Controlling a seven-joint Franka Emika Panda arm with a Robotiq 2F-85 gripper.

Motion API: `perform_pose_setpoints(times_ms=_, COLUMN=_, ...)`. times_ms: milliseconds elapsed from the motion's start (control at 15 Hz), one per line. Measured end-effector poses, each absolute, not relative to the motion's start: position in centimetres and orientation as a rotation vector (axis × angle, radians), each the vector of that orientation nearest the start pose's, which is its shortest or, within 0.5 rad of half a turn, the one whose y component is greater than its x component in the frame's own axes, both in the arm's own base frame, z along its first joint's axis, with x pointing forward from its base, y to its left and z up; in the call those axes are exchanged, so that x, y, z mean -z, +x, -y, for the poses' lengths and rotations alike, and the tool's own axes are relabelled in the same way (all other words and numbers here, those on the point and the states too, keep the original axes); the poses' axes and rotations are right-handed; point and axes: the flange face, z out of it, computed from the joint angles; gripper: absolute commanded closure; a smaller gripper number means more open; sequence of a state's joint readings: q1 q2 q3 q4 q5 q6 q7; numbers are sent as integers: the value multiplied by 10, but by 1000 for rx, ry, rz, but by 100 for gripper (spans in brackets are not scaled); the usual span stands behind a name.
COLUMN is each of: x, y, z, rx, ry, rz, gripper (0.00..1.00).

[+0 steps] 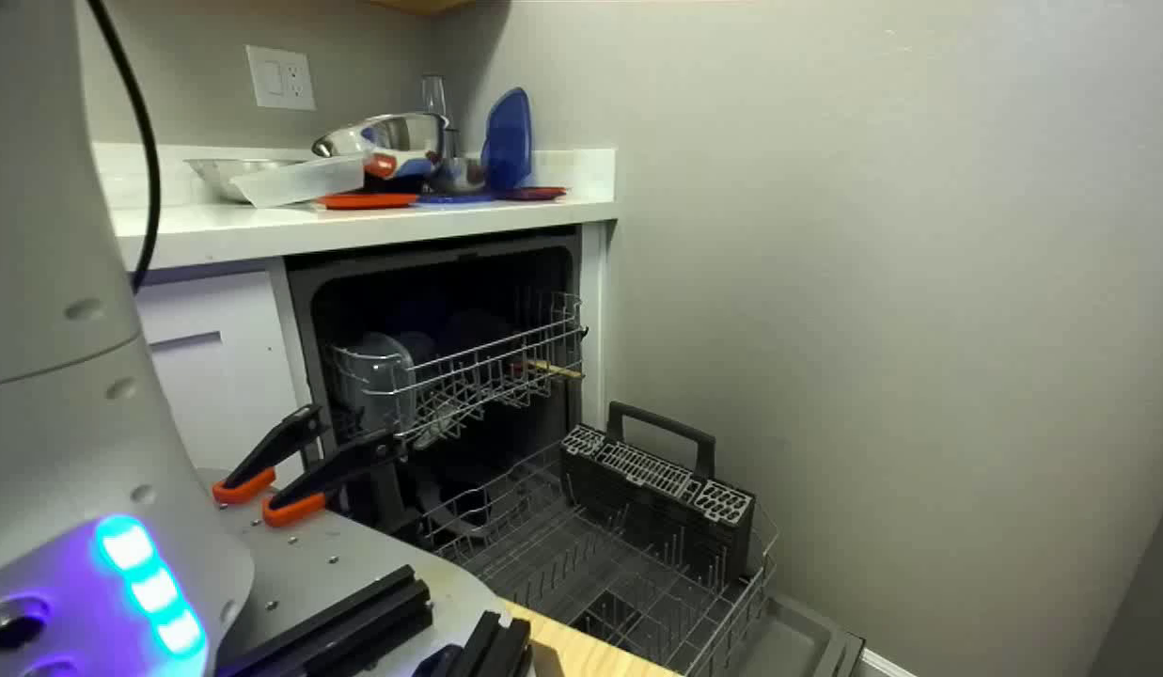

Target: Pull out the rack of the dishwasher

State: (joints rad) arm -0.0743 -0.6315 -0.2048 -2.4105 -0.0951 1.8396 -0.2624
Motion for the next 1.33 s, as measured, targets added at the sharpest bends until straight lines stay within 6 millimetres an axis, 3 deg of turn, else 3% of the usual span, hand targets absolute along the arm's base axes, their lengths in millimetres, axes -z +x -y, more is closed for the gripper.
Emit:
perform_pose_setpoints(times_ms=733, x=-530, y=359, z=111, rx=91, ry=-3135, rz=97, gripper=0)
perform_pose_setpoints(times_ms=1000, x=-519, y=404, z=70, rx=104, ry=-3163, rz=257, gripper=0)
perform_pose_setpoints(times_ms=1333, x=-471, y=465, z=25, rx=64, ry=-3189, rz=358, gripper=0)
